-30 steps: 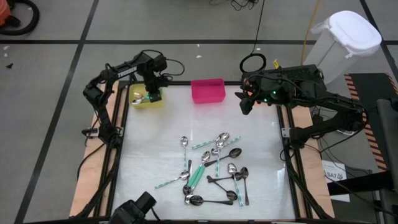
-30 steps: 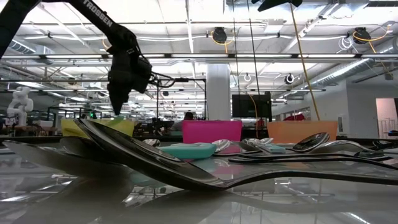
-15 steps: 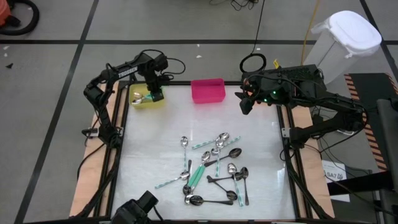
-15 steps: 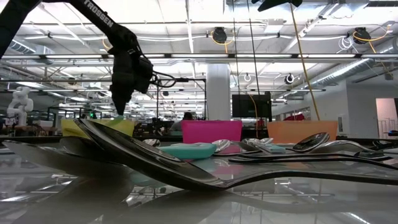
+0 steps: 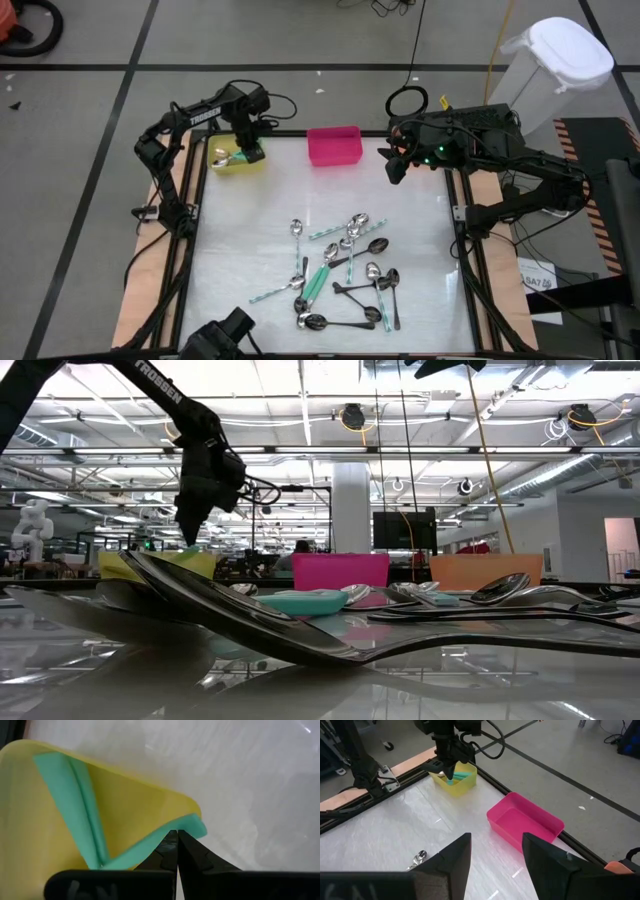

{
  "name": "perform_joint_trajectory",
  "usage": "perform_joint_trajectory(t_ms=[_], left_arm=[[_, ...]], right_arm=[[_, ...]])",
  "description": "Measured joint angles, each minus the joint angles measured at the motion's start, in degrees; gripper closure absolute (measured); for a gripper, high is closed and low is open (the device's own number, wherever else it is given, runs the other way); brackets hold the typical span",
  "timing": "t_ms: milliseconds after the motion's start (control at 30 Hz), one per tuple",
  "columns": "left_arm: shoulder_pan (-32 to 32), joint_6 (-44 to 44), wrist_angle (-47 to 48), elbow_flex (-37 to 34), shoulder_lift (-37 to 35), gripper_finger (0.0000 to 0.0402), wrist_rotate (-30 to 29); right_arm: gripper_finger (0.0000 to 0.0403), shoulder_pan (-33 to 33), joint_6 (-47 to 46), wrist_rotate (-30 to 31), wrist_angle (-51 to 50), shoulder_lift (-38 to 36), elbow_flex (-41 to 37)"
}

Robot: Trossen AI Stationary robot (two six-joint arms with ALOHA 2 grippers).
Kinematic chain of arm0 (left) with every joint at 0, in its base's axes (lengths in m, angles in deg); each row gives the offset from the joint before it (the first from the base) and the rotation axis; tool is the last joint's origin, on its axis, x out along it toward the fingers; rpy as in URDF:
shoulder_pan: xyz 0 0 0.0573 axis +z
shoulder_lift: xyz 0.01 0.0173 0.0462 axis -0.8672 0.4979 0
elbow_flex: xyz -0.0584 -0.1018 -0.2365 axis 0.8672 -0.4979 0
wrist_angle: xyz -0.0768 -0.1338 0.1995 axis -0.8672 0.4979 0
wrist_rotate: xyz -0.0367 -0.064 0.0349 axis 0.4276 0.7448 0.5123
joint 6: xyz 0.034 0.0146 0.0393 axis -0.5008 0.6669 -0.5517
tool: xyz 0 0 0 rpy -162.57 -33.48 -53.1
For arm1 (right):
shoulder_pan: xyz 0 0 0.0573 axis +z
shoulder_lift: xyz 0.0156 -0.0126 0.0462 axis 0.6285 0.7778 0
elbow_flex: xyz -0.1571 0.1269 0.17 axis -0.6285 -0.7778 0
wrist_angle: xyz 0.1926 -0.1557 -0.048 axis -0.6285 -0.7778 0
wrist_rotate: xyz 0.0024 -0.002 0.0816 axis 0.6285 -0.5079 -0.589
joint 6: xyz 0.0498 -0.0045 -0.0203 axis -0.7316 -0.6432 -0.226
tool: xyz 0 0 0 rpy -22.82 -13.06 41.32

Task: Sort silverware by color (type)
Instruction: Put the light green spoon into the yellow bin

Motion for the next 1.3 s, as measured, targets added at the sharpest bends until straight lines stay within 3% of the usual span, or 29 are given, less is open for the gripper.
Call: perform_joint_trajectory(t_ms=[167, 433, 700, 1067, 1300], left_arm=[[-0.16, 2.00, -0.65, -0.28, -0.04, 0.0396, -0.02], [-0.56, 6.66, -2.76, -7.70, -0.07, 0.0396, -0.68], [-0.53, 6.71, -4.99, -5.78, -0.22, 0.0396, -2.73], [-1.55, 8.66, 6.62, 7.17, -0.22, 0.0396, -2.69], [-11.14, 7.19, 9.23, 17.21, -0.33, 0.0396, 0.96]], right_arm=[[0.0232, 0.02, -0.14, -0.01, 0.00, 0.00, 0.00], [0.0232, 0.02, -0.14, -0.01, 0.00, 0.01, 0.00], [0.0232, 0.02, 0.57, -0.05, 0.02, 0.02, 0.00], [0.0232, 0.02, 0.64, -0.05, 0.02, 0.02, 0.00], [0.0232, -0.02, -4.74, -0.03, -2.42, 0.03, 0.00]])
